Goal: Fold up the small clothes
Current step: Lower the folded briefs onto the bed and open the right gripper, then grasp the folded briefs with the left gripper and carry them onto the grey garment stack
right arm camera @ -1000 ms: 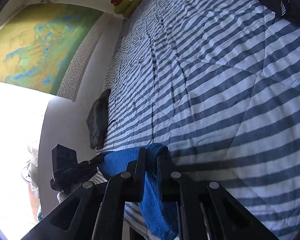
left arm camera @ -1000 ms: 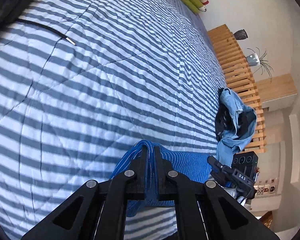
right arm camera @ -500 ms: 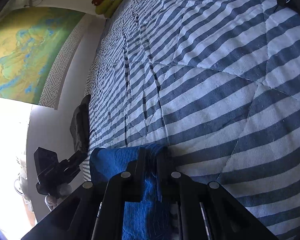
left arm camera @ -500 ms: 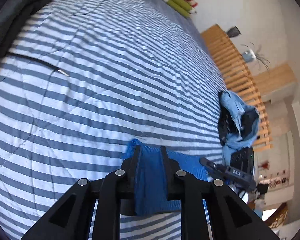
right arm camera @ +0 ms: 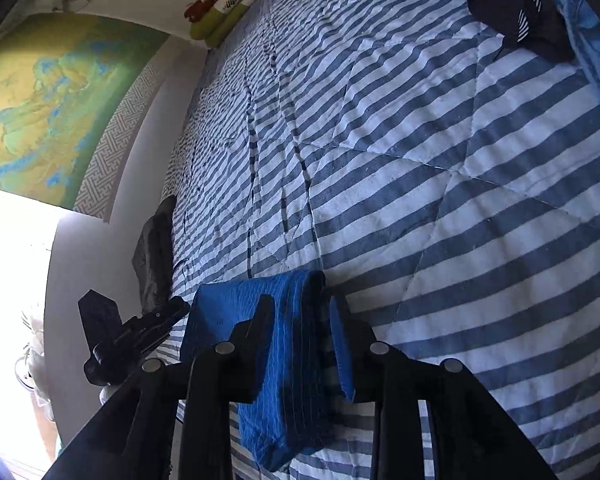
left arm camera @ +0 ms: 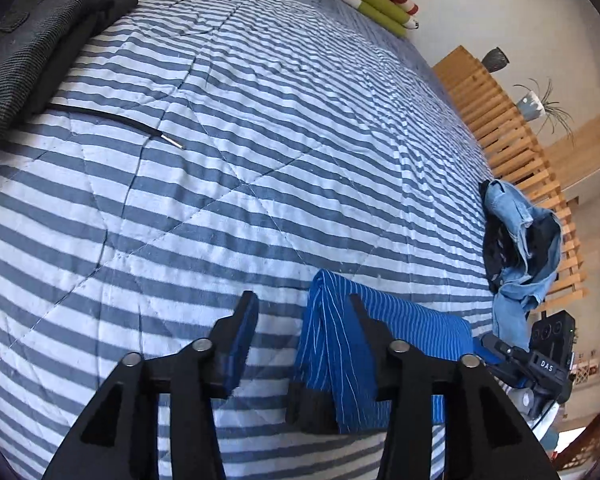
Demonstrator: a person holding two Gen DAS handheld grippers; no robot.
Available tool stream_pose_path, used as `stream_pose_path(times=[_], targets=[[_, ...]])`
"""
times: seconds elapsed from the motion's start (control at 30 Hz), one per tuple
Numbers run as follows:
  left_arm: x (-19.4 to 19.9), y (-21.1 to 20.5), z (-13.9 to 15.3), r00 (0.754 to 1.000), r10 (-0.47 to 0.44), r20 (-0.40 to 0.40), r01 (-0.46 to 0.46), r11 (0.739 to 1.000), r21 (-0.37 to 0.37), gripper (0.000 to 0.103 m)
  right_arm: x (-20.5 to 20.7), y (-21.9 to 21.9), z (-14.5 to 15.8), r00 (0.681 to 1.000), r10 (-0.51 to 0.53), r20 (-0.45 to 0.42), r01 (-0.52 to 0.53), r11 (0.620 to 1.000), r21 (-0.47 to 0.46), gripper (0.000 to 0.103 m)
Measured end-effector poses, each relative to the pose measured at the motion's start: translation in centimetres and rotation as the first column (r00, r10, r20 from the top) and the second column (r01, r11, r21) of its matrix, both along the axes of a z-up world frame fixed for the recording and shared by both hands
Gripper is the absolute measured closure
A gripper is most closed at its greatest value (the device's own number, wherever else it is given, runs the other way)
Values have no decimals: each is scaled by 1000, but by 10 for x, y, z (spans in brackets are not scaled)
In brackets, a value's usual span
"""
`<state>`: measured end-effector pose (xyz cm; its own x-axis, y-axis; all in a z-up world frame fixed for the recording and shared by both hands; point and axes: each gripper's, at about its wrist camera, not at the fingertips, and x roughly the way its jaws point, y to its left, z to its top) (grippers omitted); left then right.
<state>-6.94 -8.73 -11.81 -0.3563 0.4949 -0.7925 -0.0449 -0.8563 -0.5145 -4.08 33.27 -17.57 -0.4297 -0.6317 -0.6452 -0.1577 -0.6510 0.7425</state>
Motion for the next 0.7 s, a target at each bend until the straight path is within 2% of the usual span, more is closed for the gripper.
stream_pose_path(times=[0.07, 0.13, 0.23, 0.3, 0.4, 0.47, 0.5, 0.57, 0.6, 0.63, 0.67, 0.7], targets=[[12, -1, 1, 999, -35, 15, 35, 999, 23, 34, 13, 0, 2, 1000, 21, -11, -20, 1000, 19, 66], [19, 3, -4, 997, -66, 42, 65, 998, 25, 28, 27, -5, 0, 999, 51, -18, -50, 999, 22, 64], [22, 14, -18, 994, -74, 86, 73, 997, 12, 28, 39, -19, -9, 996, 92, -5, -92, 996, 19, 55], [23, 21, -29, 990, -87, 110, 86, 996, 16, 28, 42, -29, -18, 995, 99, 9, -99, 995, 28, 54], [23, 35, -33, 993, -93, 76, 96, 995, -40, 29, 45, -34, -19, 996, 88, -15, -87, 996, 19, 51], [24, 40, -33, 994, -89, 65, 93, 993, -66, 30, 42, -37, -23, 996, 88, -9, -88, 996, -22, 51], [25, 42, -33, 994, -87, 58, 92, 992, -83, 31, 41, -39, -24, 996, 90, -7, -90, 995, -36, 51], [26, 45, -34, 994, -92, 56, 97, 989, -108, 52, 38, -45, -26, 994, 104, -17, -104, 994, -39, 52], [28, 45, -34, 994, -89, 56, 95, 989, -114, 56, 37, -47, -26, 994, 106, -25, -107, 994, -35, 53], [28, 46, -34, 995, -86, 58, 92, 990, -109, 68, 36, -48, -27, 994, 111, -24, -112, 993, -37, 61], [29, 46, -36, 994, -84, 71, 90, 991, -99, 76, 34, -51, -30, 992, 125, -11, -125, 991, -53, 75], [29, 46, -36, 995, -71, 70, 78, 992, -102, 76, 32, -55, -35, 990, 138, 6, -138, 988, -70, 78]])
